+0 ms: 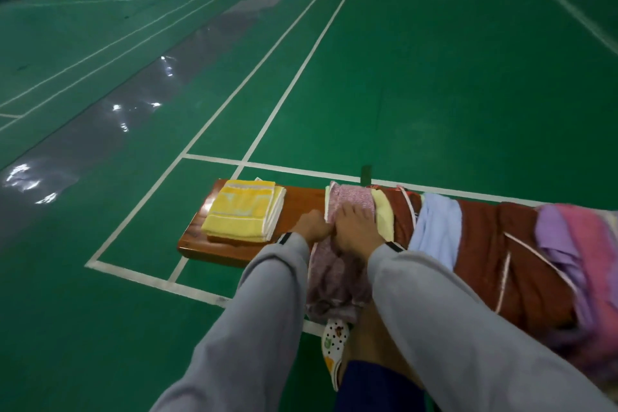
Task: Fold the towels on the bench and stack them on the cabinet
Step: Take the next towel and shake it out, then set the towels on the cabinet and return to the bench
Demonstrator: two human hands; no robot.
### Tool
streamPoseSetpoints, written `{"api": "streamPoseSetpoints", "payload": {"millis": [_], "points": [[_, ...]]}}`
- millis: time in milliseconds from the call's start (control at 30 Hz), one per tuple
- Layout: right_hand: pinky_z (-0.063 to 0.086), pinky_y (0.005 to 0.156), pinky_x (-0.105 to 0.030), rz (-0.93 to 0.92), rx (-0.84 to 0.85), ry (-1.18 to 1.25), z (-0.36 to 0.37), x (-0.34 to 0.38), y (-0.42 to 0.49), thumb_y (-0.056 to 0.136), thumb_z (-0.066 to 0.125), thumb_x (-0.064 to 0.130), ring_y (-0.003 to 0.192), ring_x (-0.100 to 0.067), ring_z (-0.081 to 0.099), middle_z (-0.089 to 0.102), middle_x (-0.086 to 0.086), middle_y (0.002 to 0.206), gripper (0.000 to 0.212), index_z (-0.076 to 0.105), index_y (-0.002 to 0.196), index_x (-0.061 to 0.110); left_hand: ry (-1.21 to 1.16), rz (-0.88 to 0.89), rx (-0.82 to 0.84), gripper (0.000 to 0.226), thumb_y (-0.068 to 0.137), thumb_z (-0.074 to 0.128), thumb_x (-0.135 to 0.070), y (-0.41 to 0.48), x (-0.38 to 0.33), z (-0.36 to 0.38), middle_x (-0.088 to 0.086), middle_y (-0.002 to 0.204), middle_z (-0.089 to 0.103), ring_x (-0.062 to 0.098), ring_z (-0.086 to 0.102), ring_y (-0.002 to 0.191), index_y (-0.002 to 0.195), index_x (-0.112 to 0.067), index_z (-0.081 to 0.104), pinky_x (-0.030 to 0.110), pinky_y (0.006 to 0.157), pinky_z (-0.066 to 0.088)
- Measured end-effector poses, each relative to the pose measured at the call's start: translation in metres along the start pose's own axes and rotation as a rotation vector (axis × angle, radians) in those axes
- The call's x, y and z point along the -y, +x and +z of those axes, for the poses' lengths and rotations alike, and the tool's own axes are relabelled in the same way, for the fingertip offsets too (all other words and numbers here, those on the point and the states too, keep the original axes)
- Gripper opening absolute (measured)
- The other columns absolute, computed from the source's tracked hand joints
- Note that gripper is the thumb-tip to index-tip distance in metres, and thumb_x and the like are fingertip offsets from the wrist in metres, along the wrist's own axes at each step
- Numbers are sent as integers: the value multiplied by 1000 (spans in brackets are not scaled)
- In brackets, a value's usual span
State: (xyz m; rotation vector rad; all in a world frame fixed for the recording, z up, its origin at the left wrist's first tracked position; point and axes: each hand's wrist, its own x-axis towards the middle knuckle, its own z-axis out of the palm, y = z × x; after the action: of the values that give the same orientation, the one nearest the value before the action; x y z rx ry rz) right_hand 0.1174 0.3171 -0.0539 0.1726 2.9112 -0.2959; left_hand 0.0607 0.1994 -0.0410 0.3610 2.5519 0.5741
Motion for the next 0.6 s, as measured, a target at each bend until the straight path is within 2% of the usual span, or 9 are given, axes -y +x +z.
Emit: {"api": "streamPoseSetpoints", "payload": {"millis": [67,167,267,333,400,467,533,600], "points": [[23,119,-54,39,19,41,2,-28,-13,96,48,33,144,-38,30,33,-16,156,58,37,149,13,12,17,0,43,99,58,-42,-6,-22,18,18,111,71,36,64,95,106,-2,71,36,80,49],[32,113,-55,31,26,115,-5,-53,-30,98,42,33,137,-37,40,43,-14,147,43,42,139,19,103,22,-223,34,102,57,-38,-15,-42,23,11,102,72,30,66,87,100,-7,71,33,71,48],[30,116,-57,49,24,134,-18,-65,-38,97,45,35,140,-38,38,42,-14,151,44,45,138,19,209,26,-378,31,105,52,-32,-21,-54,5,12,100,73,32,70,89,97,-9,71,32,70,50],[34,114,-57,80,14,177,-26,-69,-40,98,42,37,137,-37,43,48,-14,147,43,48,136,16,218,62,-445,30,106,48,-29,-28,-66,-13,9,96,72,29,69,83,95,-9,68,33,73,55],[45,104,-53,137,11,280,-24,-79,-32,96,37,43,123,-37,55,59,-13,134,44,54,126,16,79,105,-503,29,108,43,-22,-36,-82,-33,5,90,63,25,60,80,95,-4,61,34,74,49],[52,94,-47,200,11,489,-16,-91,-16,94,34,52,109,-34,63,66,-10,125,50,58,121,17,-160,131,-522,31,110,34,-18,-44,-100,-52,10,91,56,27,52,83,92,-4,54,36,75,39],[50,91,-38,213,-27,652,-30,-86,-25,99,35,55,109,-33,63,67,-11,125,54,61,123,15,-395,135,-526,34,110,29,-19,-46,-114,-68,9,87,52,26,48,85,85,-7,48,35,74,36],[40,85,-31,204,-83,813,-66,-69,-53,106,34,53,109,-31,62,67,-14,119,54,66,117,12,-554,158,-520,35,109,29,-21,-51,-130,-84,2,81,46,22,45,83,78,-13,44,35,74,37]]}}
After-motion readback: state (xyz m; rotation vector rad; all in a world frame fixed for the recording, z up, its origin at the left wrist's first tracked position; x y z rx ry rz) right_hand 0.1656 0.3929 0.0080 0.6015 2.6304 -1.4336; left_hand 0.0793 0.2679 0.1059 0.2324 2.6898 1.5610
